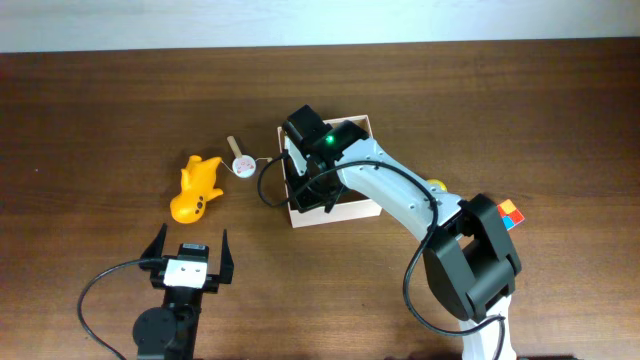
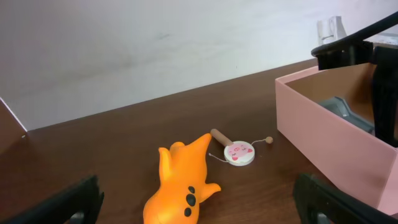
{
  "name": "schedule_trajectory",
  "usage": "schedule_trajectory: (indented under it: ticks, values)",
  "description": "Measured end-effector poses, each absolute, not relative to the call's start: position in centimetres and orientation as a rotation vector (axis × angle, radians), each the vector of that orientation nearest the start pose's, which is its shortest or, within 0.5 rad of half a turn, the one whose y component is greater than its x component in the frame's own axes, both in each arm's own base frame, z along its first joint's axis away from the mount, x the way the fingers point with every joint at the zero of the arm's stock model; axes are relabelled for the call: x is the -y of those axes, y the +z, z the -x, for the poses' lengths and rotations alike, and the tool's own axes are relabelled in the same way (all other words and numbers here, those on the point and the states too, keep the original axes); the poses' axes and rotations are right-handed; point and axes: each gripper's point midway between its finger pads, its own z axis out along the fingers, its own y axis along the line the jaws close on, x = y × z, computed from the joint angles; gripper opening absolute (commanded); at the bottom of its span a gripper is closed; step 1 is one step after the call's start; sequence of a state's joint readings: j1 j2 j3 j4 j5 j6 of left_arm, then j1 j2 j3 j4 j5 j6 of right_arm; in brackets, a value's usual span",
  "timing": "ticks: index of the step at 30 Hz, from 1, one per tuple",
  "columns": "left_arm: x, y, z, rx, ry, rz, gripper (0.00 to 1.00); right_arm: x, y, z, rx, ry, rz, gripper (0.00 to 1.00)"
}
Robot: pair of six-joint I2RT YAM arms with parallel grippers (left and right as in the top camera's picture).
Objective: Pack container
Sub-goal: 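Lower the truck into the box and adjust it with the right gripper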
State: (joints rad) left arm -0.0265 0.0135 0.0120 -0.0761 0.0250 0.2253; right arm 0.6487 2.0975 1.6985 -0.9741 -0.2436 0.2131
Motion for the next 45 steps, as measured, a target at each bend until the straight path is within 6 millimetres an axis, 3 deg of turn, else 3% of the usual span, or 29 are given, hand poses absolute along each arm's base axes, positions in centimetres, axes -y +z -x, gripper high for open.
schedule_trajectory:
  ticks: [15, 29, 38, 41, 45]
  values:
    - [1.1, 15.8, -24.6, -1.634, 0.131, -0.226, 0.99, -30.6, 4.4, -35.2, -2.903, 0.386, 0.697, 0.04]
    - [1.1, 15.8, -24.6, -1.634, 0.131, -0.226, 0.99, -31.0, 4.9, -38.2, -2.765, 0.31, 0.716, 0.04]
    - [1.1, 15.8, -24.6, -1.634, 0.131, -0.226, 0.99, -30.6, 4.7, -37.5, -2.79, 0.299, 0.754, 0.04]
    - [1.1, 15.8, -24.6, -1.634, 0.131, -0.226, 0.99, -30.4, 5.2, -36.9, -2.819, 0.302, 0.776, 0.04]
    - [1.1, 15.8, -24.6, -1.635, 0.131, -0.226, 0.99, -30.8, 7.7, -37.2, -2.804, 0.313, 0.799, 0.04]
